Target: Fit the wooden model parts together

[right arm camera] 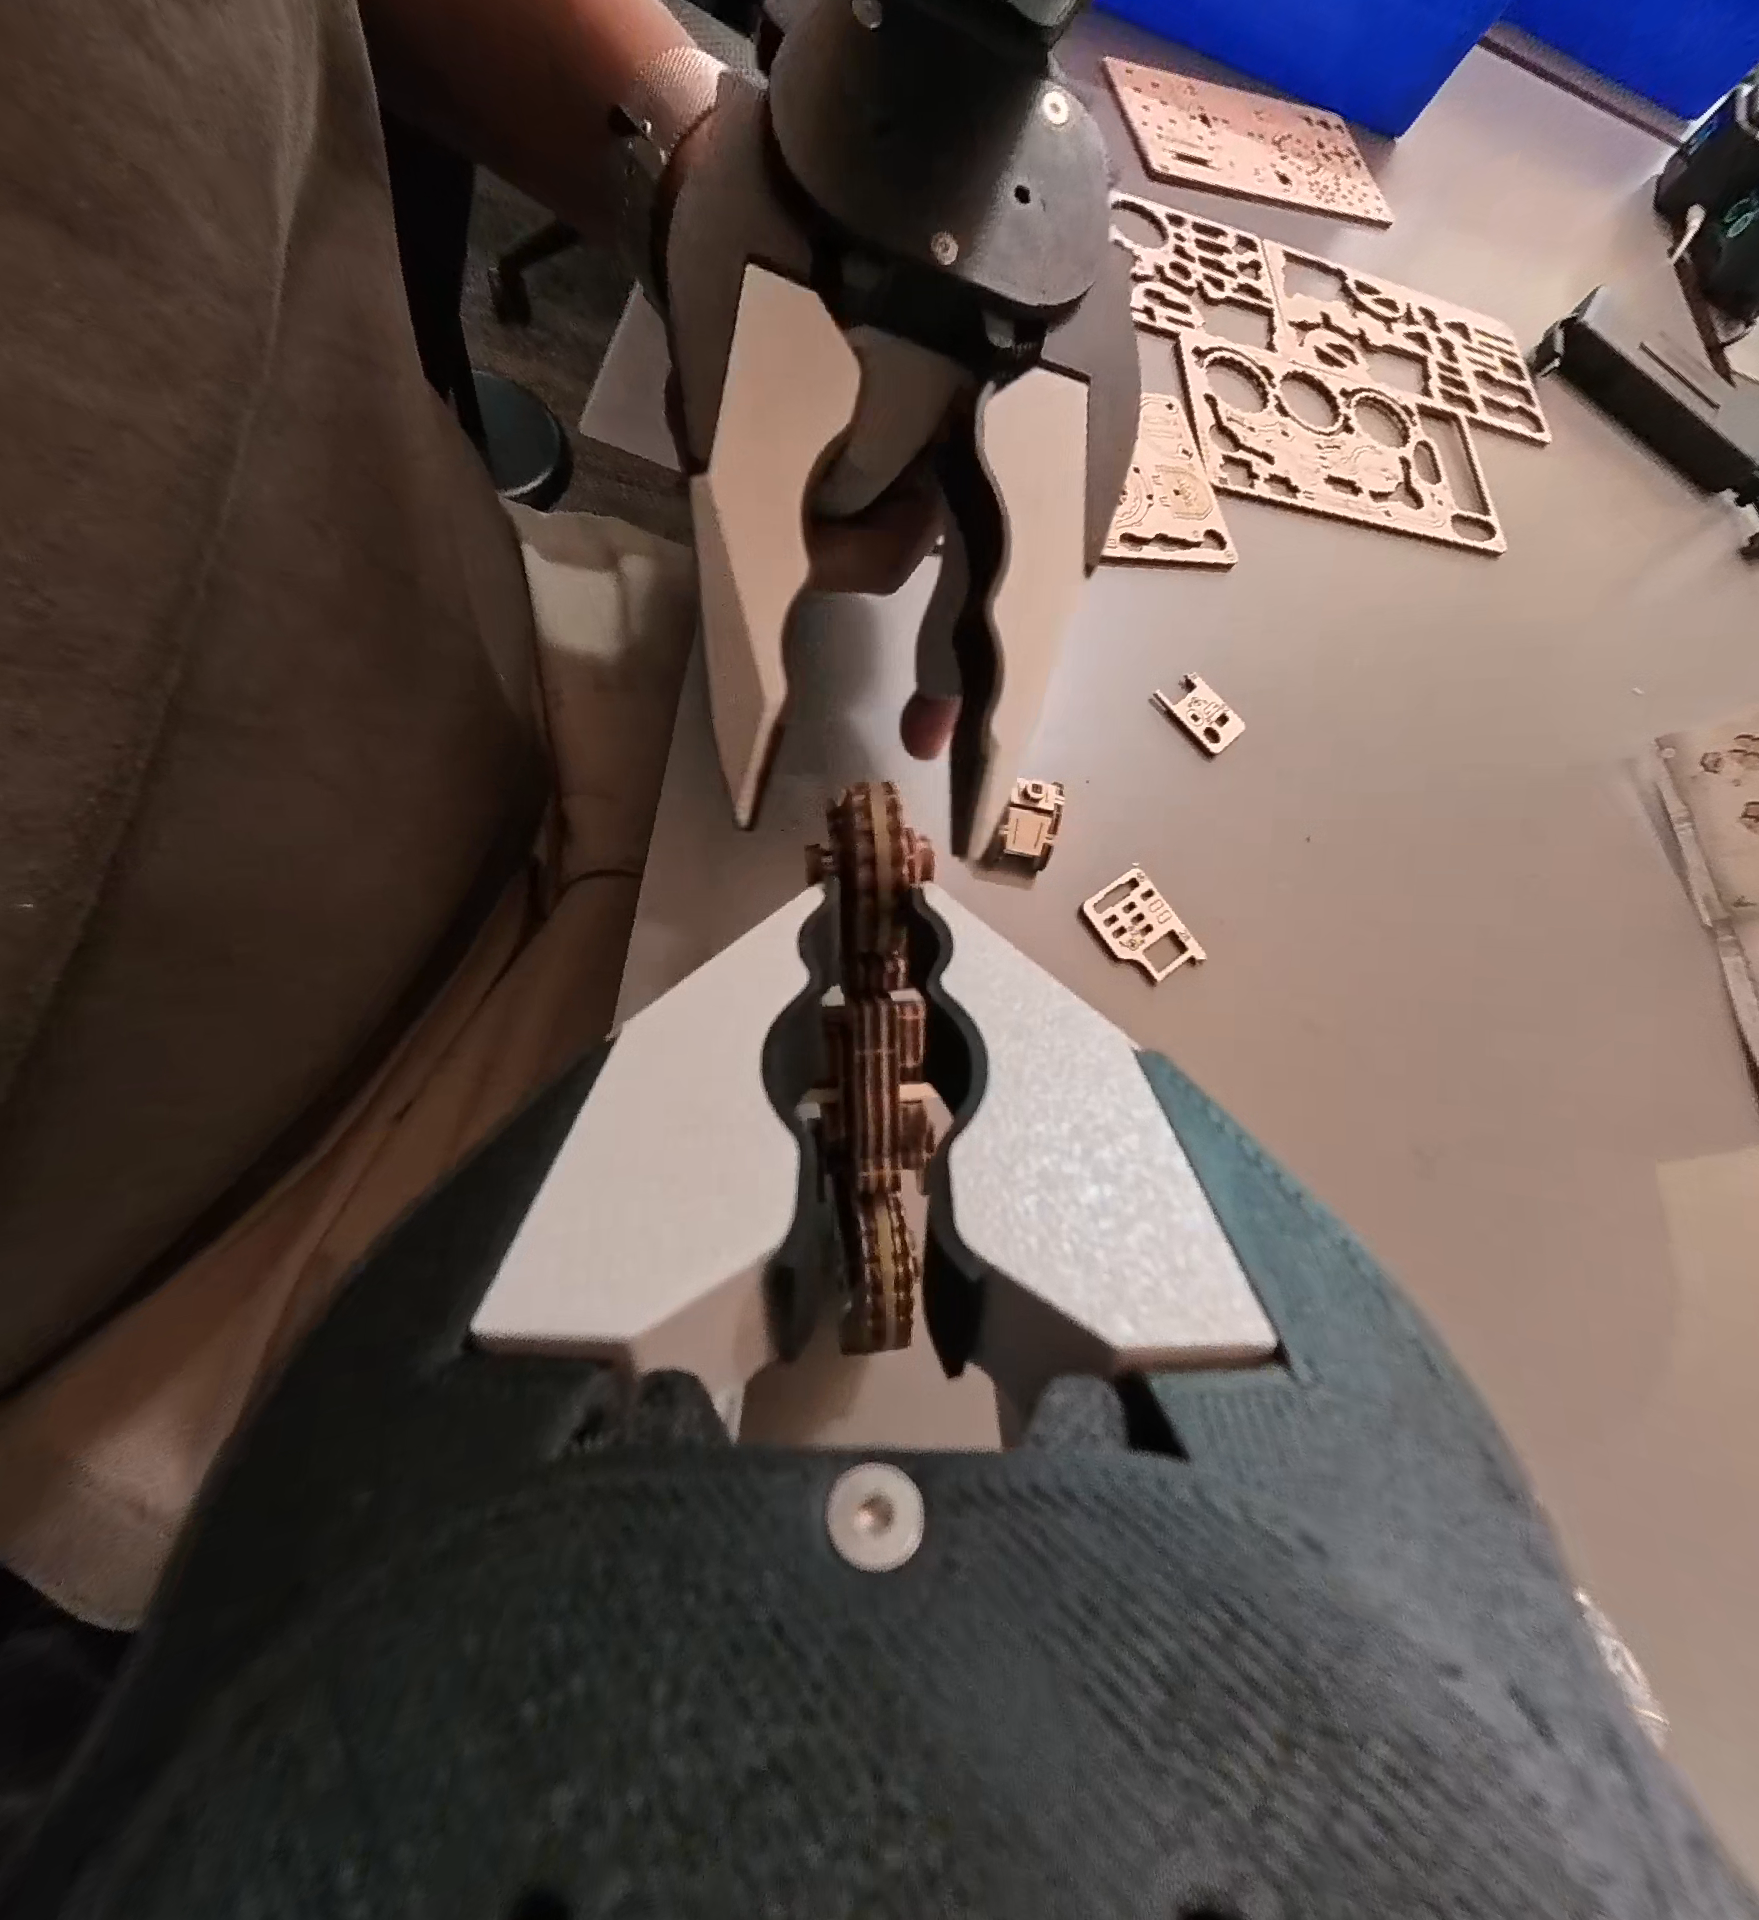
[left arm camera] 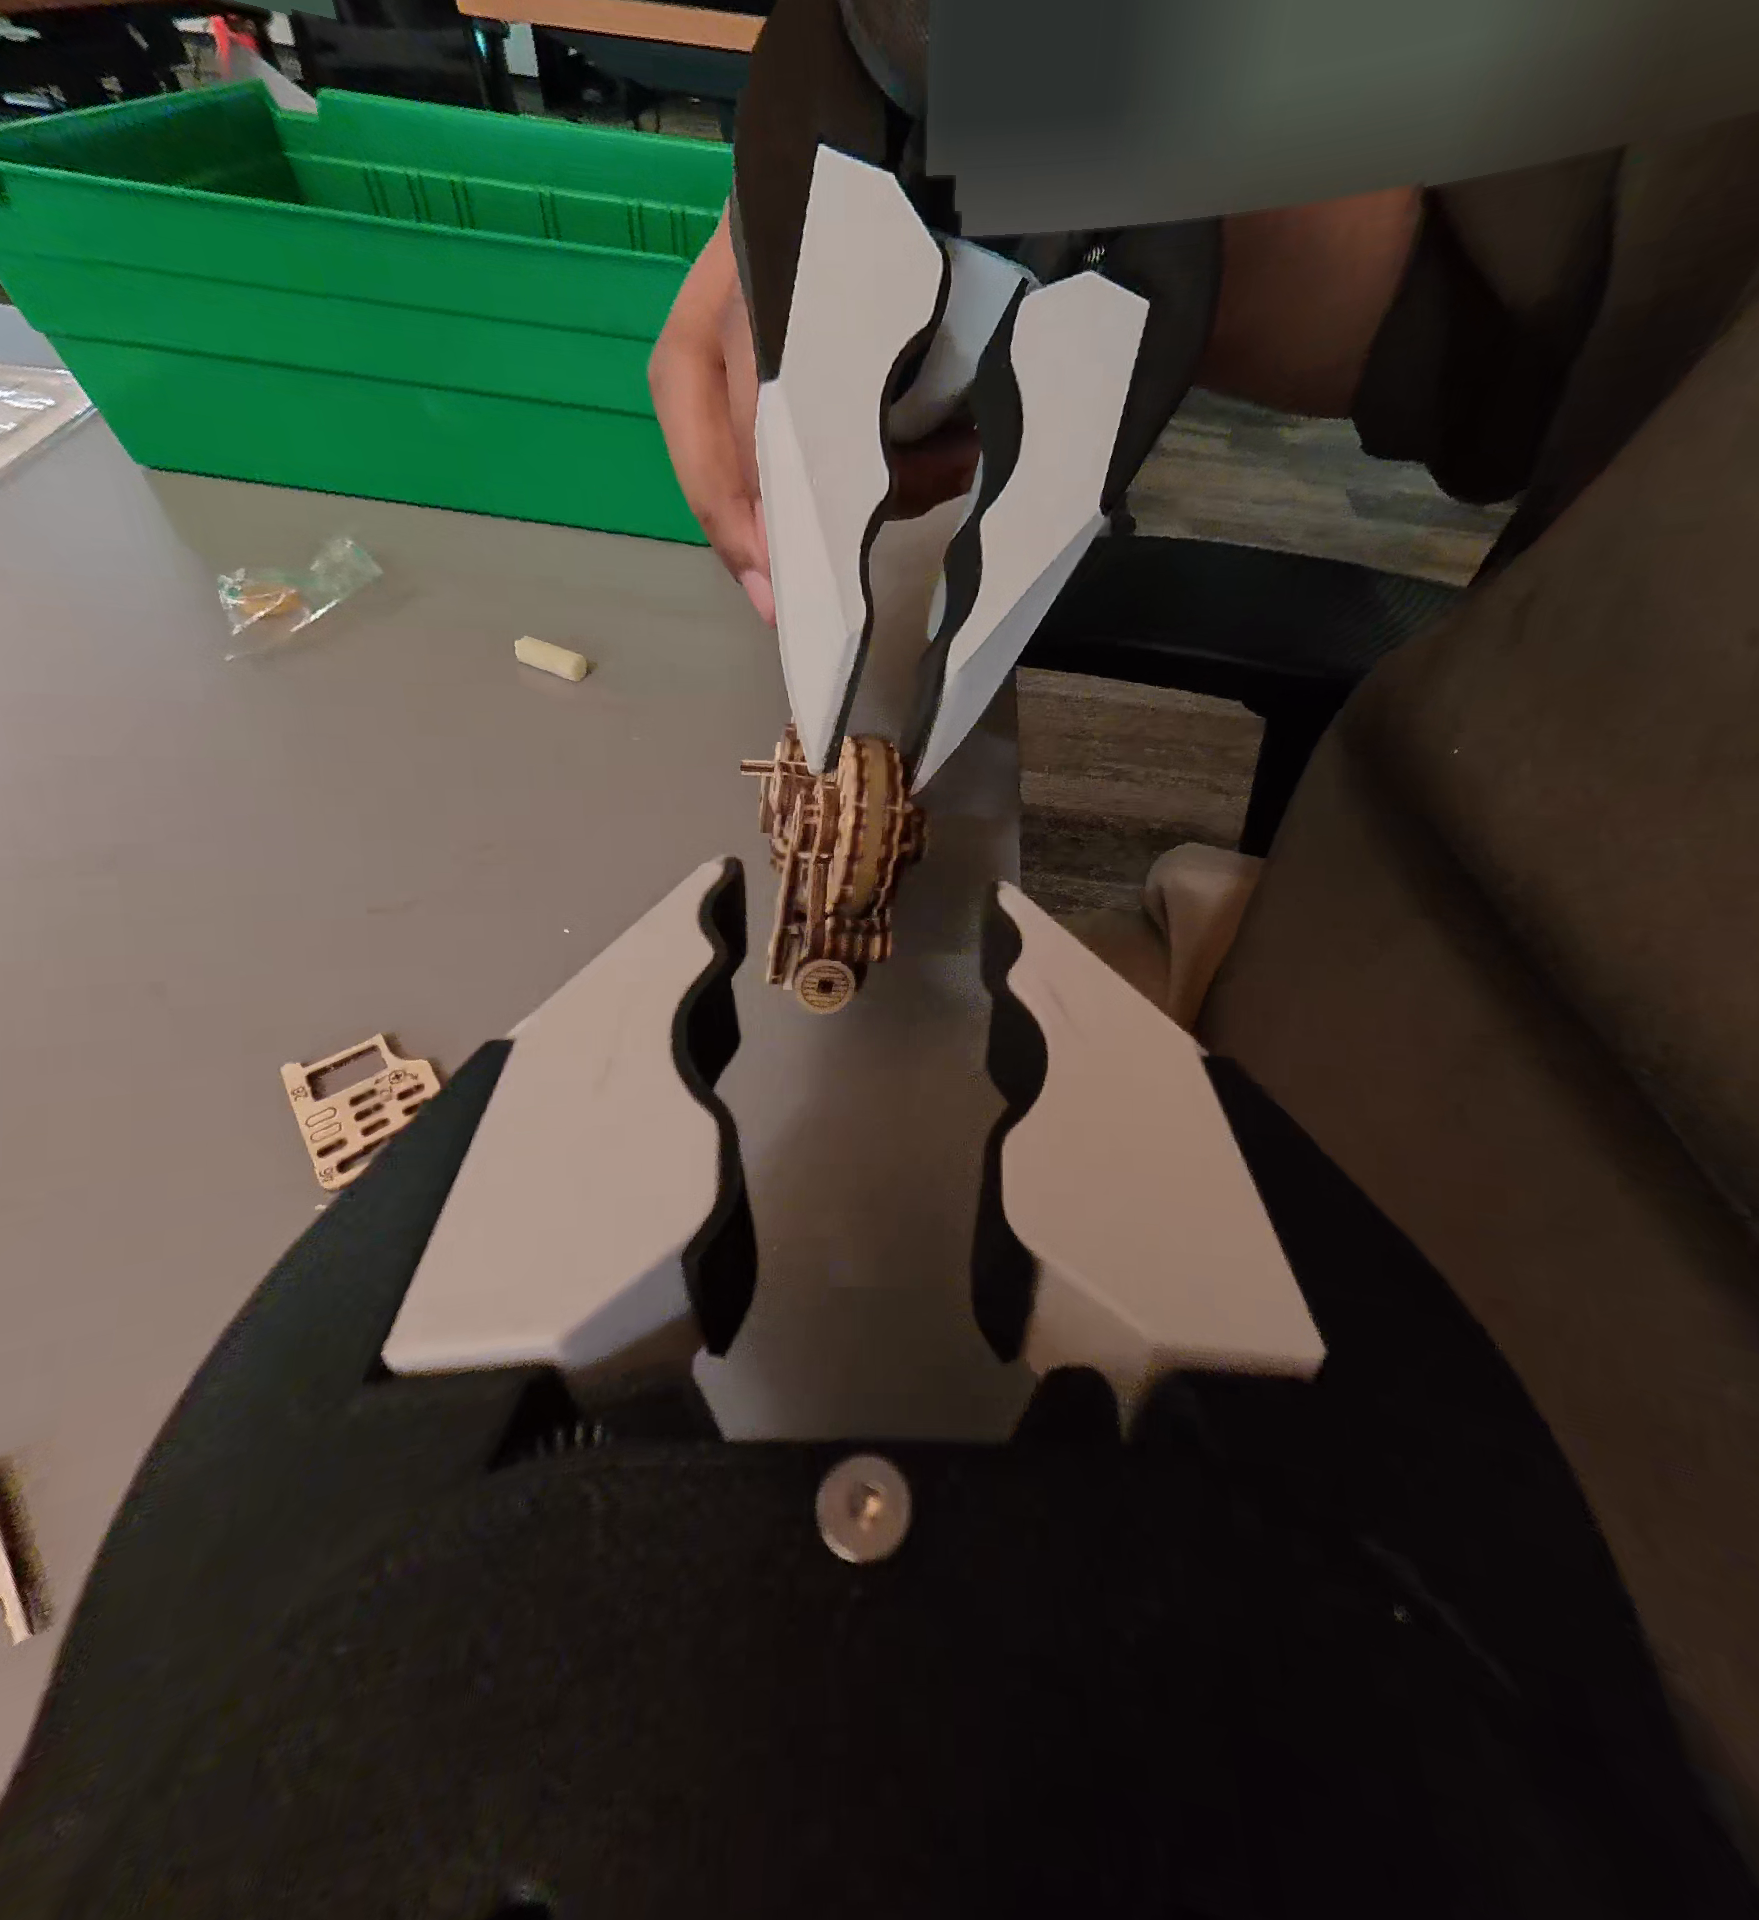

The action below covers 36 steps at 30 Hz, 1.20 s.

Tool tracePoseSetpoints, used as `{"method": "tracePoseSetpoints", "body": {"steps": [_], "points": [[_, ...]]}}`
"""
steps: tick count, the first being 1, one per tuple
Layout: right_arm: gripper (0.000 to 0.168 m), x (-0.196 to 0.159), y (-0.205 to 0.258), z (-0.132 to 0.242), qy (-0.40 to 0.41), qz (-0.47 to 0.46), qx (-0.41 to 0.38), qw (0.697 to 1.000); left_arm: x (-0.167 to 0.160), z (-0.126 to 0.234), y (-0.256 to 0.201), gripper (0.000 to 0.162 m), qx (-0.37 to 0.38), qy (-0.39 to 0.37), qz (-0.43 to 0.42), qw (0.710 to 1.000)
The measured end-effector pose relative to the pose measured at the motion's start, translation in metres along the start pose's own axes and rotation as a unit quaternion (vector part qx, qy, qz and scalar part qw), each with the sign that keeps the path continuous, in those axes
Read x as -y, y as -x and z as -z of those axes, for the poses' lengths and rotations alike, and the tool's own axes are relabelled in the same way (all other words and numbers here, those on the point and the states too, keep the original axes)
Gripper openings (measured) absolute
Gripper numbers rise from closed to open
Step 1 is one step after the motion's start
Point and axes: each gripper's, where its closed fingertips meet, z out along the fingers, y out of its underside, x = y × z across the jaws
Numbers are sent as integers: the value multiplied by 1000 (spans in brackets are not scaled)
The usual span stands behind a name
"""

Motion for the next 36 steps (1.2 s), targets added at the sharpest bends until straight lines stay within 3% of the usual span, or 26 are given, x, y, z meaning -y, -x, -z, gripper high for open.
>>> {"method": "tracePoseSetpoints", "body": {"steps": [3, 12, 22, 31, 36], "points": [[10, 1, 0, 1, -6, -6, -4, 1000, 2, -4, 0, 49, 20, 0, -23, 1000], [7, -4, 1, -1, -8, -19, -12, 1000, 1, -12, 4, 25, 46, 11, -38, 998], [8, -9, 4, -2, -7, -40, 7, 999, -11, -18, 3, 40, 45, 56, -103, 992], [8, -7, 5, 1, -31, -82, 35, 996, -11, -18, 4, 19, 58, 53, -138, 987], [12, -8, 6, 1, -29, -95, 40, 994, -10, -18, 2, 17, 56, 49, -149, 986]]}}
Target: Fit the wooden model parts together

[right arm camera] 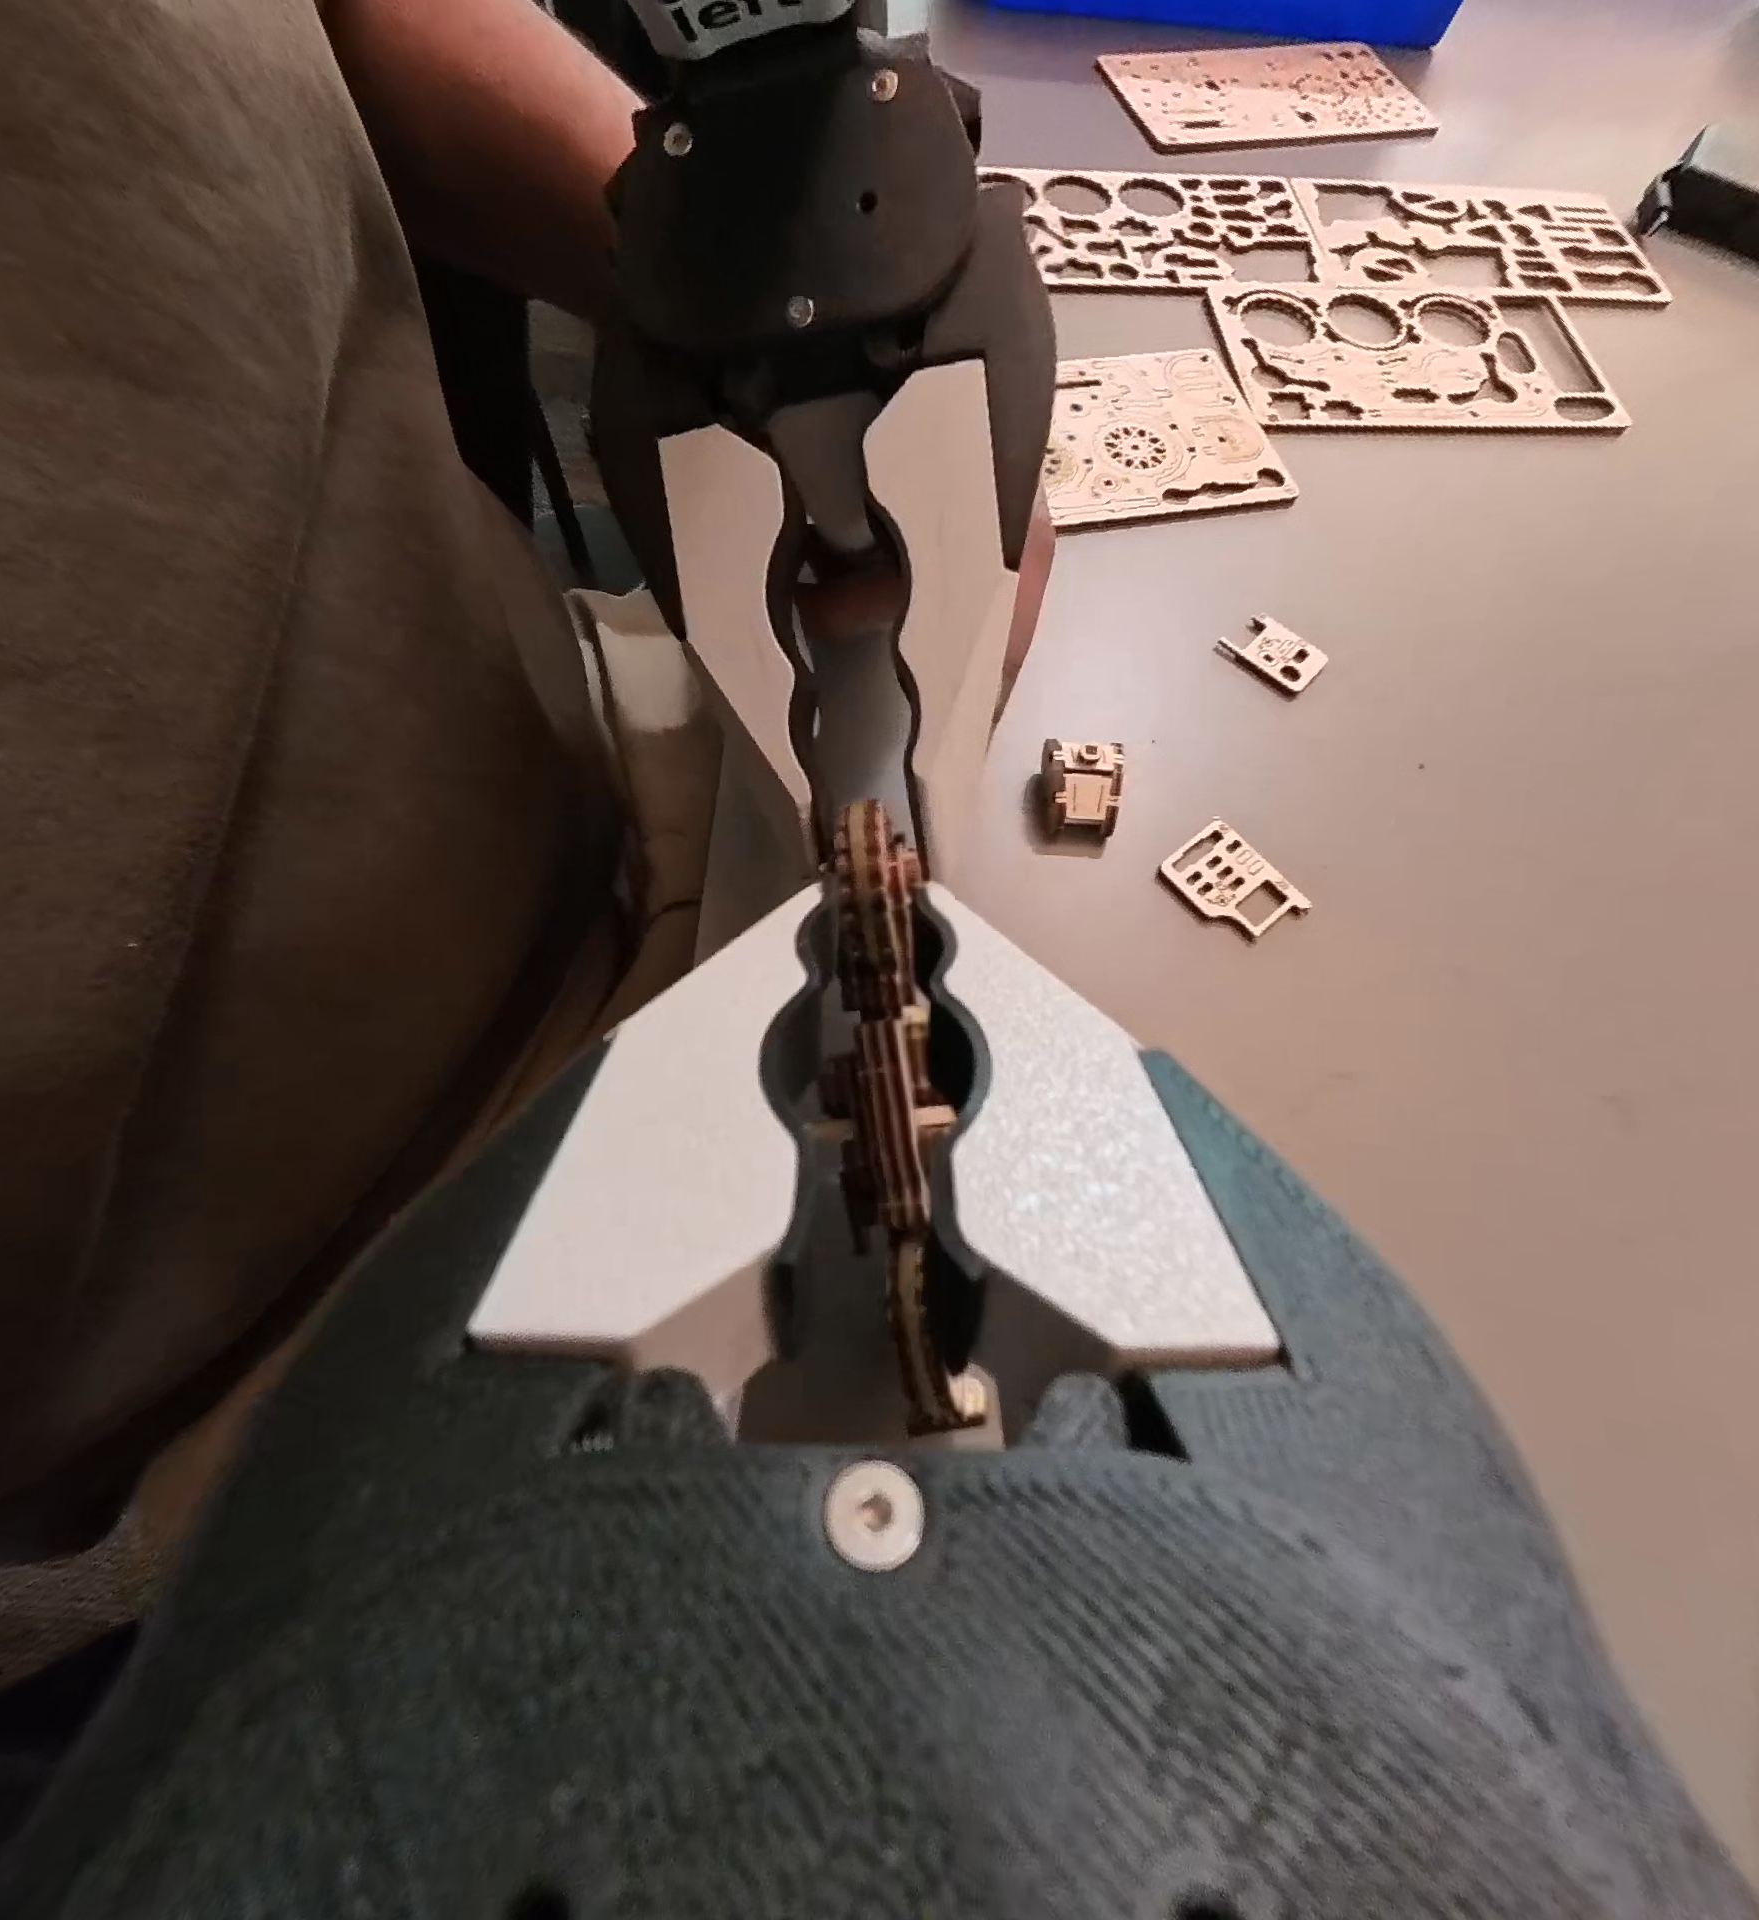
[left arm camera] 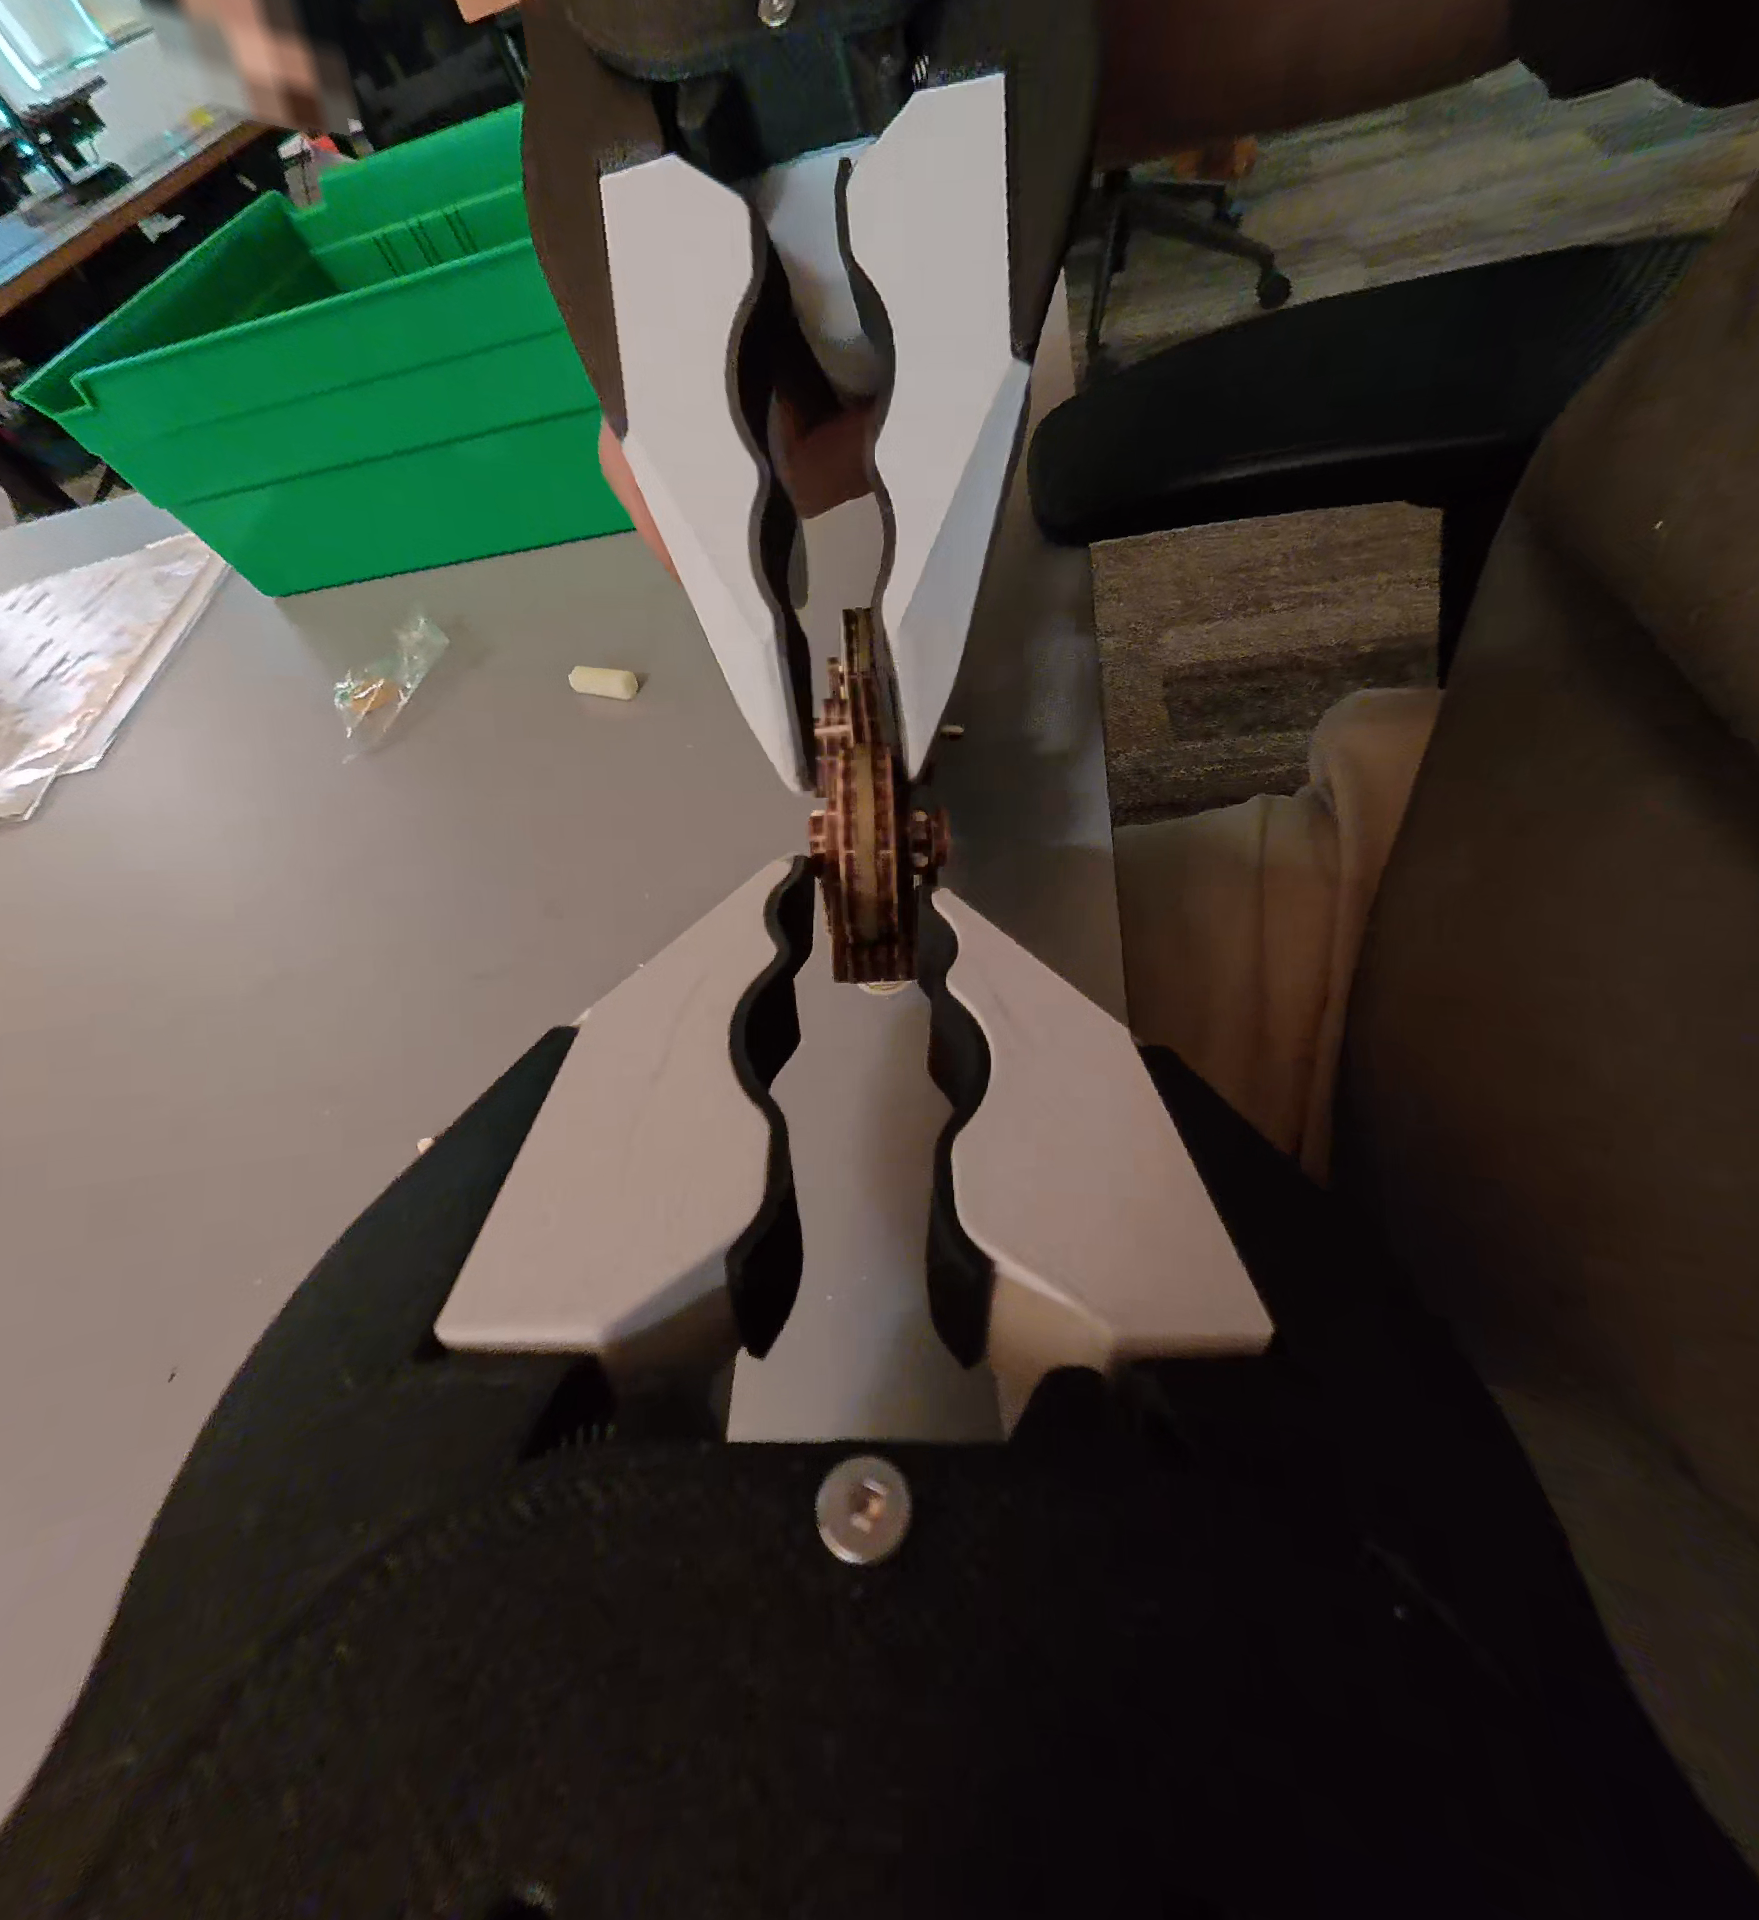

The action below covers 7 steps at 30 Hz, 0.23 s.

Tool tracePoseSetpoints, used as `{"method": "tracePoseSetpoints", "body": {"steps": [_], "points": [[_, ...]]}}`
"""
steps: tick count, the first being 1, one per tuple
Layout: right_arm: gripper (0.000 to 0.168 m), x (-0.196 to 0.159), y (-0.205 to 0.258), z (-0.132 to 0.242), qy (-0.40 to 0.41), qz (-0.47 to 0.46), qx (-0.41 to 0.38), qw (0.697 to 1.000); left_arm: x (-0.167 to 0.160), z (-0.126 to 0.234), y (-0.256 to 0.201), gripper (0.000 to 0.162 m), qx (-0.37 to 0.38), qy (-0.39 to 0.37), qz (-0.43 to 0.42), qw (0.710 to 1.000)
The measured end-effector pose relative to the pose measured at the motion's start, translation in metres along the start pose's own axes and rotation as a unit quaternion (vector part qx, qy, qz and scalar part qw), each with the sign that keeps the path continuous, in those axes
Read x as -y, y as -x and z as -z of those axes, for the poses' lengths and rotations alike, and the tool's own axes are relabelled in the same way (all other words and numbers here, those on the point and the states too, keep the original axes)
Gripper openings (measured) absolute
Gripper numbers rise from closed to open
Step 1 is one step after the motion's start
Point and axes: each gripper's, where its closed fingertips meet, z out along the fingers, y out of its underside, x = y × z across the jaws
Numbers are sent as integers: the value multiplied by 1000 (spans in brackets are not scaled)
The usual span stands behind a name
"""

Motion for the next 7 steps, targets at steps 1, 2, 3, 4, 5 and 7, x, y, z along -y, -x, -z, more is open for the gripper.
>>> {"method": "tracePoseSetpoints", "body": {"steps": [1, 2, 3, 4, 5, 7], "points": [[14, 0, 0, 0, 3, -1, -1, 1000, 0, 0, 0, 17, 0, -1, -1, 1000], [14, 0, 0, 0, 5, -1, -4, 1000, 1, 0, 0, 17, 0, -2, -1, 1000], [15, 1, 1, 0, 7, 2, -8, 1000, 1, 0, 0, 17, 1, -3, 0, 1000], [16, 2, 1, 0, 9, 6, -12, 1000, 2, 0, -1, 17, 0, -4, 3, 1000], [16, 3, 2, 0, 10, 9, -14, 1000, 2, -1, -1, 16, 0, -4, 7, 1000], [16, 4, 4, 0, 17, 15, -18, 1000, 3, -1, -1, 16, -2, -4, 16, 1000]]}}
